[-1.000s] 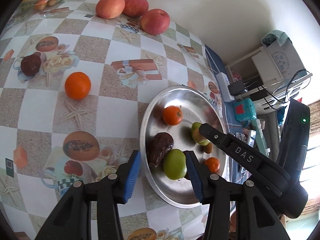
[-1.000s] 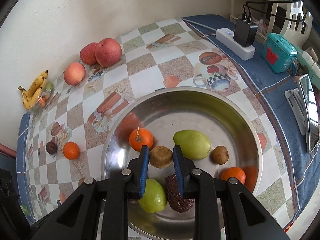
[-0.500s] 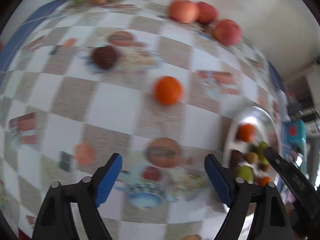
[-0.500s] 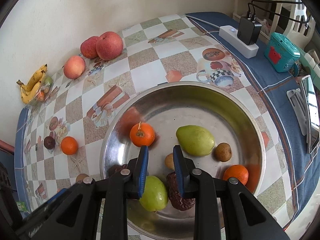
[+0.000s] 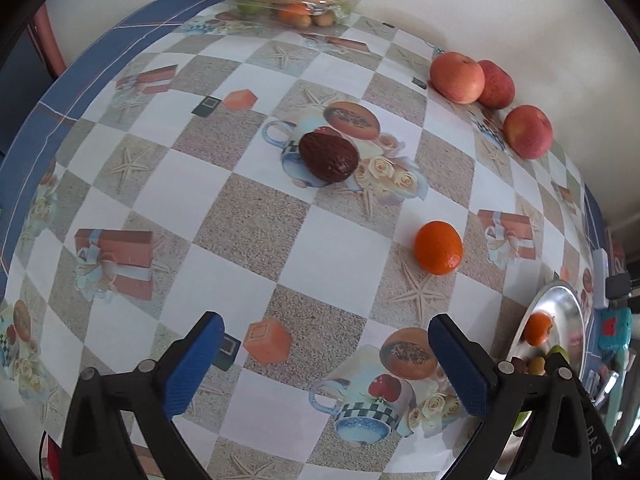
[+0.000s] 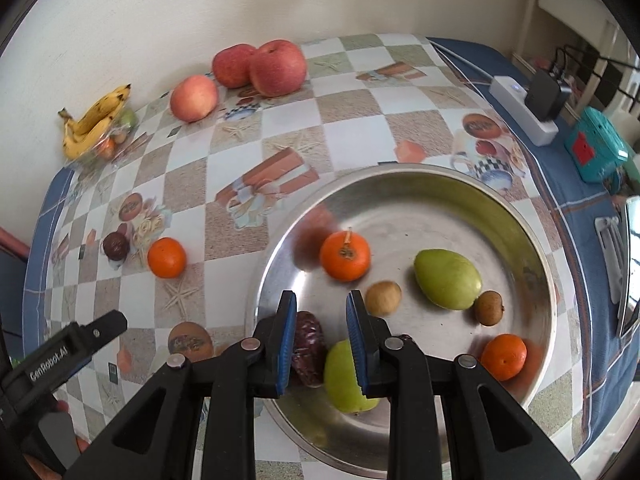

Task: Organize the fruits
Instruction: 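Withdraw both open tools from the plate toward the last fruits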

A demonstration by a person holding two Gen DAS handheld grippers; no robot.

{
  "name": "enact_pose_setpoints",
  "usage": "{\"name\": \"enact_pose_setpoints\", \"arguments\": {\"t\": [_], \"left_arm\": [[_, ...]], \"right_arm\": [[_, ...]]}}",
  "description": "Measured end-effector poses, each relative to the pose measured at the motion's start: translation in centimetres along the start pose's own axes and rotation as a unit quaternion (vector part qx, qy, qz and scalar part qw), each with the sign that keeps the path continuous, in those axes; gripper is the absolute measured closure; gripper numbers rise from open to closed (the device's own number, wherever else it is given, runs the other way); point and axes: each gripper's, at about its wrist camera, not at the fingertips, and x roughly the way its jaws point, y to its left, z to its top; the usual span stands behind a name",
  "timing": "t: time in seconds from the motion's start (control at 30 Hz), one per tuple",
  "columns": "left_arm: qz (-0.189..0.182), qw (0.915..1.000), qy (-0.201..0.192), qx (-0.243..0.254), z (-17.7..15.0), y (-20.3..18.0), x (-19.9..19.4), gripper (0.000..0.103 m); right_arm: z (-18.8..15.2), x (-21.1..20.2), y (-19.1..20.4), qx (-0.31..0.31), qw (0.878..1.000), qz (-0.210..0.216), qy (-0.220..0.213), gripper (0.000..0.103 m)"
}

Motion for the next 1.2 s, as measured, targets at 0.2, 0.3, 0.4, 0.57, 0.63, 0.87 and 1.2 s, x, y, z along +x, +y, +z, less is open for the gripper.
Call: {"name": "enact_pose_setpoints", "arguments": {"t": [0.2, 0.3, 0.4, 0.57, 0.63, 0.87, 1.2], "left_arm": [[0.009, 0.9999, 0.004, 0.003, -0.1, 0.0, 0.3, 0.0], [0.023, 0.9996, 0.007, 0.013, -0.2, -0.2, 0.7, 0.0], [0.024, 0.9996, 0.01, 0.012, -0.3, -0.2, 0.8, 0.0], [0.023, 0.9996, 0.01, 0.011, -0.2, -0.2, 1.0, 0.0], [0.022, 0.9996, 0.011, 0.011, -0.3, -0.1, 1.0, 0.0], [0.021, 0.9997, 0.013, 0.008, 0.0, 0.4, 1.3, 0.0], [-0.001, 0.9996, 0.003, -0.027, 1.9, 3.5, 0.8, 0.0]], "right_arm": [[0.0, 0.1, 0.2, -0.005, 1.0, -0.004, 0.001, 0.058], [-0.1, 0.3, 0.2, -0.005, 1.0, -0.007, 0.002, 0.046], [-0.1, 0.6, 0.1, -0.005, 1.0, -0.024, 0.001, 0.011], [-0.3, 1.1, 0.0, -0.013, 0.999, -0.042, 0.002, 0.011], [-0.4, 1.2, 0.0, -0.014, 0.999, -0.042, 0.003, 0.011], [-0.3, 1.3, 0.5, -0.019, 0.999, -0.044, 0.001, 0.011], [-0.2, 1.9, 1.8, -0.026, 0.999, -0.037, 0.008, 0.011]]}}
